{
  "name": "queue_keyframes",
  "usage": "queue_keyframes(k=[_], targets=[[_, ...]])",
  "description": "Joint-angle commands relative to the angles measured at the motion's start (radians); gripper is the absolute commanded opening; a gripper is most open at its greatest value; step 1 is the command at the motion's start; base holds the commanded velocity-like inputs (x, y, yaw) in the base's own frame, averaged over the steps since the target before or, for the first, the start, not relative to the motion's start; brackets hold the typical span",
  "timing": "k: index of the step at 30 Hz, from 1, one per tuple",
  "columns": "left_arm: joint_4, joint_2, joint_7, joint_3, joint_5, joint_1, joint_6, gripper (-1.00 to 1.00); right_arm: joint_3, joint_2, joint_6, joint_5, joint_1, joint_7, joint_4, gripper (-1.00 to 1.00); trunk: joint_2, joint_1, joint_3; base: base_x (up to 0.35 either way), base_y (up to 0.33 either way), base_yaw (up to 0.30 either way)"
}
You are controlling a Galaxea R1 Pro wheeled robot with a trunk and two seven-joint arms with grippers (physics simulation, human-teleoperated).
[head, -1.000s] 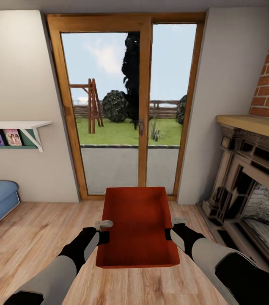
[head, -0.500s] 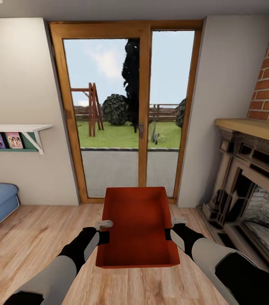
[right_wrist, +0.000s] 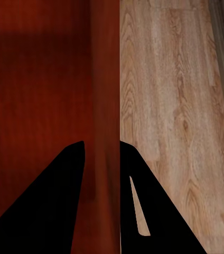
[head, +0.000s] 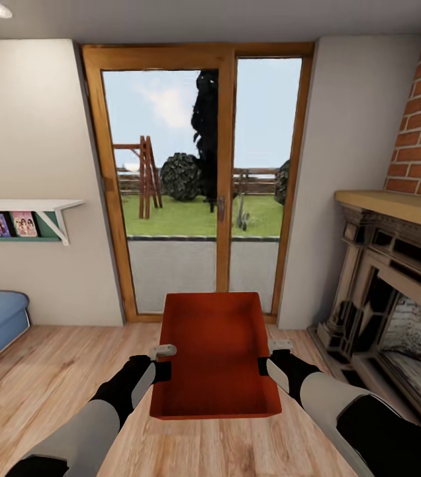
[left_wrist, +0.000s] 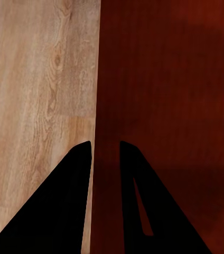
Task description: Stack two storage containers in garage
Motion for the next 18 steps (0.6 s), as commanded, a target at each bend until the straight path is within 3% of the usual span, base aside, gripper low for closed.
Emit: queue_keyframes(k=[1, 18], targets=[[0.002, 0.001, 0.018, -0.008, -0.021, 0.000, 0.009, -1.00, 0.029, 0.000, -0.003, 0.014, -0.001, -0.009, -0.004, -1.00, -0.002, 0.000, 0.000, 0.000, 0.000, 0.000], [0.002, 0.001, 0.018, -0.008, -0.021, 0.000, 0.009, -1.00, 0.028, 0.000, -0.002, 0.014, -0.001, -0.009, -0.004, -1.00, -0.002, 0.000, 0.004, 0.000, 0.000, 0.000]])
